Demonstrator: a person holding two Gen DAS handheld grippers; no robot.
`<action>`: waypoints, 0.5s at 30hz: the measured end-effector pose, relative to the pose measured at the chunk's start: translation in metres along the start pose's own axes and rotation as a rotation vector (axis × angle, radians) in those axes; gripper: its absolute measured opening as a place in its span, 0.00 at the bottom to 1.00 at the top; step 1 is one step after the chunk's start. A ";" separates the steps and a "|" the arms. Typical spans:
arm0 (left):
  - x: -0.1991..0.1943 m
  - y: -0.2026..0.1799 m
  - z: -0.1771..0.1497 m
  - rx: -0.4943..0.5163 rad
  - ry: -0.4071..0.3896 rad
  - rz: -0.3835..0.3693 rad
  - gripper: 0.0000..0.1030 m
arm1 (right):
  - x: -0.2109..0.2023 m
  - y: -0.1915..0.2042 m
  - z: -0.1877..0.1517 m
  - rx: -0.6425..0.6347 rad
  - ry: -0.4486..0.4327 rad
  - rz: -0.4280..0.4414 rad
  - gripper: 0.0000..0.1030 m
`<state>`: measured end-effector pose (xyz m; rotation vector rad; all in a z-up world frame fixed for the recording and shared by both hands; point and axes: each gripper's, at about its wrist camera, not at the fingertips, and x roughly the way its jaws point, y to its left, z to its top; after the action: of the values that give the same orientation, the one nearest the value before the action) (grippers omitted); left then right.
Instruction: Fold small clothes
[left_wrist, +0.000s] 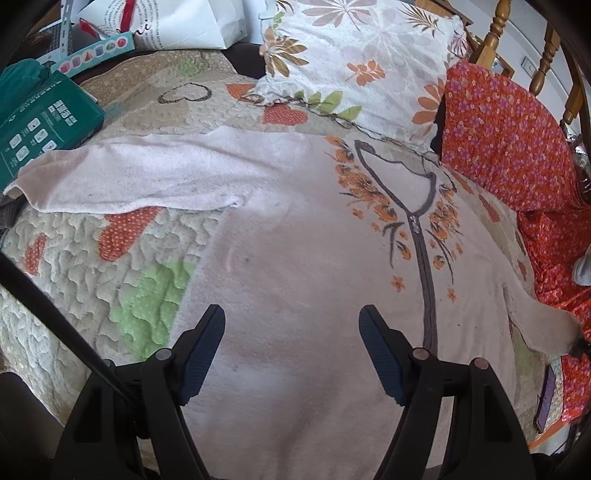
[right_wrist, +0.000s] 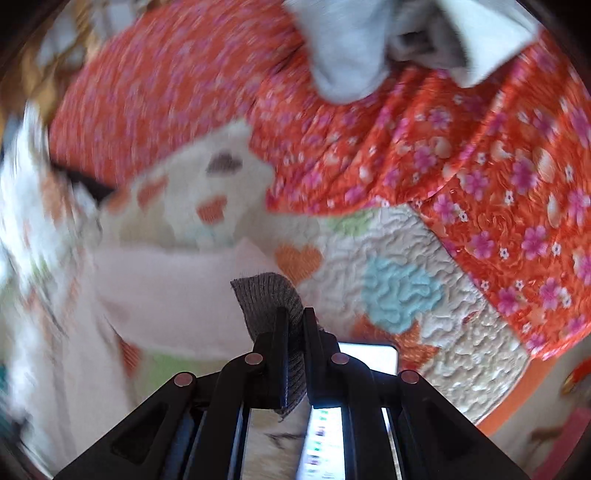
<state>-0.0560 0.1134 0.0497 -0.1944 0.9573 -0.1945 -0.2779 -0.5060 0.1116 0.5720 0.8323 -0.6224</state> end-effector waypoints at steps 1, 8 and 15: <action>-0.001 0.003 0.001 -0.005 -0.007 0.014 0.72 | -0.003 0.003 0.010 0.050 0.000 0.052 0.07; -0.020 0.037 0.017 -0.088 -0.067 0.101 0.72 | 0.005 0.132 0.009 -0.039 0.103 0.330 0.07; -0.046 0.078 0.035 -0.176 -0.132 0.153 0.73 | 0.042 0.328 -0.042 -0.234 0.236 0.544 0.07</action>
<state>-0.0468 0.2030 0.0858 -0.2911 0.8536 0.0436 -0.0481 -0.2652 0.1262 0.6306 0.9061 0.0411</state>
